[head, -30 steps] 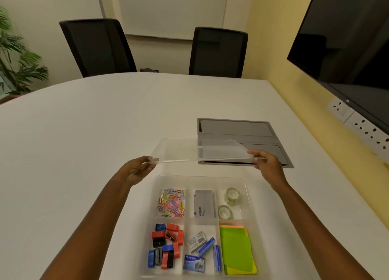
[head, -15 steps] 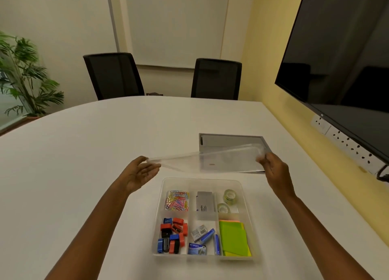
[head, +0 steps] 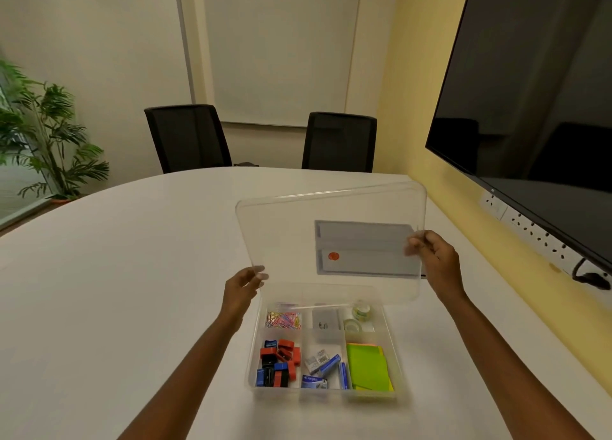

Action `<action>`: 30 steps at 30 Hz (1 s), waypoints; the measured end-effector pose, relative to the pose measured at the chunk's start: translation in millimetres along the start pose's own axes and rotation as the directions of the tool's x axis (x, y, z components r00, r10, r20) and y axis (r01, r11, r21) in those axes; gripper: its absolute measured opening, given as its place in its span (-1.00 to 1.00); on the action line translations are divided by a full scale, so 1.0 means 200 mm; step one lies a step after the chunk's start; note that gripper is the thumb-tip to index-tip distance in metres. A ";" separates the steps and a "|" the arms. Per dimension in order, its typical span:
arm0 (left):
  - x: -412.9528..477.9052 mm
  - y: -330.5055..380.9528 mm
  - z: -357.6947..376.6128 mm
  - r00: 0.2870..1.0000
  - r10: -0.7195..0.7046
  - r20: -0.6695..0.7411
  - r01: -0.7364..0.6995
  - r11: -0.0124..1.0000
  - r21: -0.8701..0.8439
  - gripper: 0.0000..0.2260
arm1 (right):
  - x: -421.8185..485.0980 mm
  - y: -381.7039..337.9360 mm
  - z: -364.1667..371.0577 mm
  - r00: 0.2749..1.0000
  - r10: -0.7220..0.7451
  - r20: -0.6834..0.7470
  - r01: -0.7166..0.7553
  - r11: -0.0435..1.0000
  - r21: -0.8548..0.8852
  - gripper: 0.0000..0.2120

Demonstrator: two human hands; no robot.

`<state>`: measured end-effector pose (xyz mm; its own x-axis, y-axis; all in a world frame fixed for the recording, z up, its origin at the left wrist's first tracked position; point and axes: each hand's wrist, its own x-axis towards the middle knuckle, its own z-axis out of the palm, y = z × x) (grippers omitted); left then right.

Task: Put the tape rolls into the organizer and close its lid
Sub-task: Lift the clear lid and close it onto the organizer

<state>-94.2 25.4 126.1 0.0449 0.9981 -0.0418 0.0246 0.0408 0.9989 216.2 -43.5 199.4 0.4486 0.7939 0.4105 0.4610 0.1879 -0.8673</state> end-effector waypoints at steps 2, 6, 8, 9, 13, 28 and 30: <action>-0.03 -0.02 0.00 0.999 0.017 -0.039 -0.018 0.999 -0.026 -0.77 | -0.01 0.01 0.00 0.998 0.065 0.021 -0.066 0.996 0.053 -0.86; -0.05 -0.06 0.00 0.984 -0.010 -0.177 0.003 0.999 -0.038 -0.79 | -0.05 0.05 0.02 0.988 0.156 0.015 -0.157 0.982 0.105 -0.71; -0.04 -0.08 0.01 0.972 -0.056 -0.226 0.051 0.998 -0.026 -0.81 | -0.08 0.09 0.04 0.978 0.206 0.001 -0.206 0.976 0.077 -0.68; -0.04 -0.09 0.02 0.968 -0.079 -0.239 0.075 0.997 -0.023 -0.82 | -0.09 0.12 0.05 0.972 0.237 0.010 -0.237 0.971 0.044 -0.67; -0.04 -0.14 0.02 0.948 -0.171 -0.269 0.167 0.985 -0.041 -0.82 | -0.19 0.28 0.06 0.923 0.375 0.092 -0.373 0.927 -0.035 -0.66; -0.10 -0.32 0.03 0.942 -0.179 -0.284 0.274 0.899 0.341 -0.77 | -0.48 0.52 0.15 0.848 0.529 0.041 -0.463 0.776 -0.428 -0.48; -0.10 -0.34 0.04 0.941 -0.200 -0.274 0.297 0.877 0.377 -0.73 | -0.50 0.55 0.16 0.853 0.520 0.045 -0.450 0.776 -0.442 -0.49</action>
<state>-89.8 1.8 59.2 -0.2362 0.9433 -0.2331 0.4119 0.3144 0.8552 197.2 -83.9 53.8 0.5883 0.8007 -0.1134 0.4946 -0.4672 -0.7328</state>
